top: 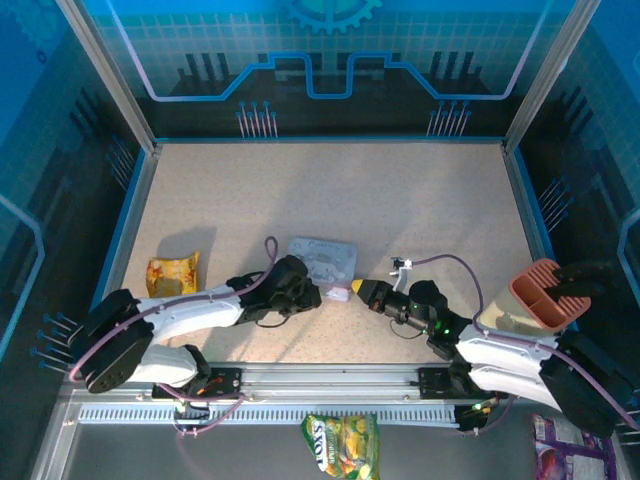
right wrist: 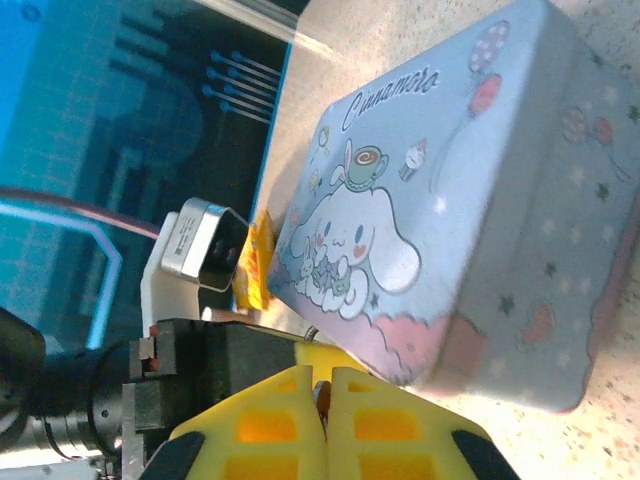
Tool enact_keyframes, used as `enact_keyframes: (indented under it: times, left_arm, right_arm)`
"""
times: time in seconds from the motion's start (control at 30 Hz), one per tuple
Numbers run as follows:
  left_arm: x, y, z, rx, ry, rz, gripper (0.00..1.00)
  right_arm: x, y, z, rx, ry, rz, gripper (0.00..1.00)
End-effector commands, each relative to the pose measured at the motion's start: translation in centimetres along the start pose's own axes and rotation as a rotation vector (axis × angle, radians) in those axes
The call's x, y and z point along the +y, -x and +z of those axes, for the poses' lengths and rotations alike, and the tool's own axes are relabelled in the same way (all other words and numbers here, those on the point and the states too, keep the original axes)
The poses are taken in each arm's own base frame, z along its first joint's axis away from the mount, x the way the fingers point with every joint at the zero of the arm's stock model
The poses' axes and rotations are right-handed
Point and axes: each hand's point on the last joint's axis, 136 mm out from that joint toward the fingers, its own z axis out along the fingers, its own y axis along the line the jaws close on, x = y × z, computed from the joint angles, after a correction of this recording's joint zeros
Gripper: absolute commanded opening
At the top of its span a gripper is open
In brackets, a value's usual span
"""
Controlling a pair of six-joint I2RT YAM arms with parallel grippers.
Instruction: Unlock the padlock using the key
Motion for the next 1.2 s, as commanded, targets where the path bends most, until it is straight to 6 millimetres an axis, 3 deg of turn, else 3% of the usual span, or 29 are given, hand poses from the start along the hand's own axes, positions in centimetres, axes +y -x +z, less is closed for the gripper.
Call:
enact_keyframes:
  times: [0.0,0.17,0.3,0.33,0.43,0.53,0.63,0.8,0.97,1.17]
  left_arm:
    - [1.3,-2.4,0.5,0.096,0.113,0.115,0.00]
    - [0.7,-3.7,1.5,0.128,0.139,0.136,0.00]
    - [-1.4,-4.2,1.7,0.147,0.110,0.162,0.15]
    - [-1.9,-4.1,1.4,0.140,0.101,0.161,0.24]
    - [-2.9,-3.1,-0.7,0.057,0.021,0.141,0.48]
    - [-4.3,-1.7,-3.7,-0.056,-0.114,0.148,0.57]
    - [-5.5,-0.5,-6.6,-0.154,-0.230,0.171,0.67]
    - [-10.6,0.1,-11.7,-0.271,-0.567,0.301,0.68]
    - [-15.3,0.7,-14.8,-0.287,-0.827,0.387,0.66]
    - [-17.1,3.2,-16.3,-0.313,-0.964,0.385,0.61]
  right_arm:
    - [-0.8,-1.4,-0.4,0.074,-0.076,-0.097,0.00]
    - [-1.5,-1.5,-1.9,0.077,-0.127,-0.134,0.00]
    - [-0.4,-1.2,-2.7,0.087,-0.083,-0.187,0.00]
    - [0.3,-0.9,-2.9,0.078,-0.058,-0.206,0.00]
    - [2.4,0.0,-3.2,0.047,0.023,-0.295,0.00]
    - [5.9,1.5,-3.7,-0.033,0.141,-0.394,0.00]
    - [8.1,2.8,-4.2,-0.110,0.206,-0.469,0.00]
    - [11.8,4.6,-5.4,-0.246,0.328,-0.566,0.00]
    - [15.0,5.8,-6.6,-0.331,0.443,-0.604,0.00]
    - [17.0,6.3,-7.1,-0.352,0.523,-0.578,0.00]
